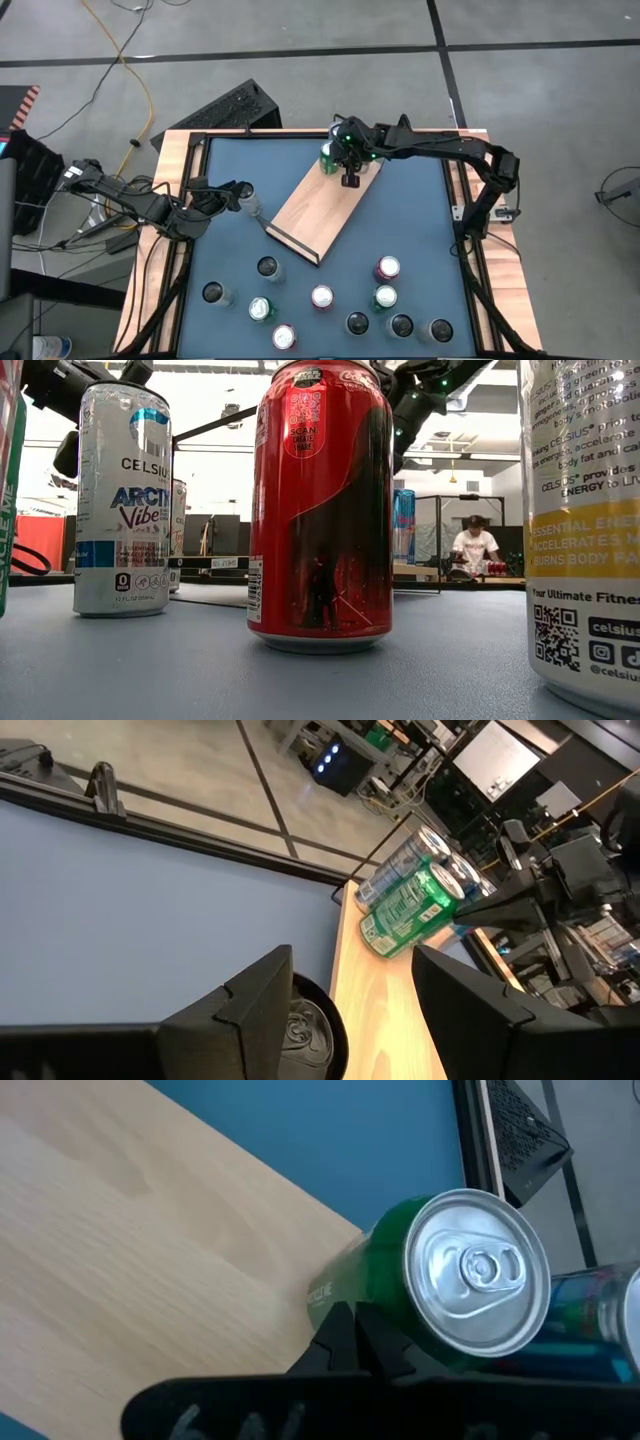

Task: Place canned beverage on shelf
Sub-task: Put the right green soda can on the shelf, then put right green soda can on the shelf aligned with the other green soda can

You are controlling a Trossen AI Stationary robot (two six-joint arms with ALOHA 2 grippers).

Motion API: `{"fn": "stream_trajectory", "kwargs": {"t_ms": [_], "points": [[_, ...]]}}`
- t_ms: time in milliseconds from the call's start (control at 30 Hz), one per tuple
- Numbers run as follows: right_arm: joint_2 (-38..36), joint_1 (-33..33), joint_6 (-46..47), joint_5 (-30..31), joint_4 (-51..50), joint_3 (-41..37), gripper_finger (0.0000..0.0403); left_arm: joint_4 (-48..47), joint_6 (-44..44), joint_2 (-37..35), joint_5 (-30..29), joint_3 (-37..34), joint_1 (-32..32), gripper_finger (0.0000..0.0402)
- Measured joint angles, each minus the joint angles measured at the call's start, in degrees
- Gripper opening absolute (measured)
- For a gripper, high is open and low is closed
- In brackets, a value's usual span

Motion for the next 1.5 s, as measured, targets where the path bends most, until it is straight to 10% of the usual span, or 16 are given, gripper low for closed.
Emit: {"fn": "stream_trajectory", "kwargs": {"t_ms": [433, 733, 1200, 1500], "points": [[-11.38, 4.26, 0.49, -1.59, -15.42, -0.02, 0.0, -0.04, -1.01, -0.02, 1.18, 0.0, -0.01, 0.0194], [-26.06, 9.4, 6.02, -17.42, -34.04, 0.0, 0.0007, -0.02, -0.35, -0.02, 1.72, 0.0, 0.01, 0.0194], [-31.23, 33.03, 28.84, -15.05, -38.4, 0.0, 0.0259, -0.01, 3.65, -0.01, 6.62, 0.01, 0.0, 0.0194], [-24.4, 46.01, 25.85, -13.06, -32.23, -0.04, 0.0289, 1.22, 7.71, -0.02, 12.68, 0.02, 0.0, 0.0194]]}}
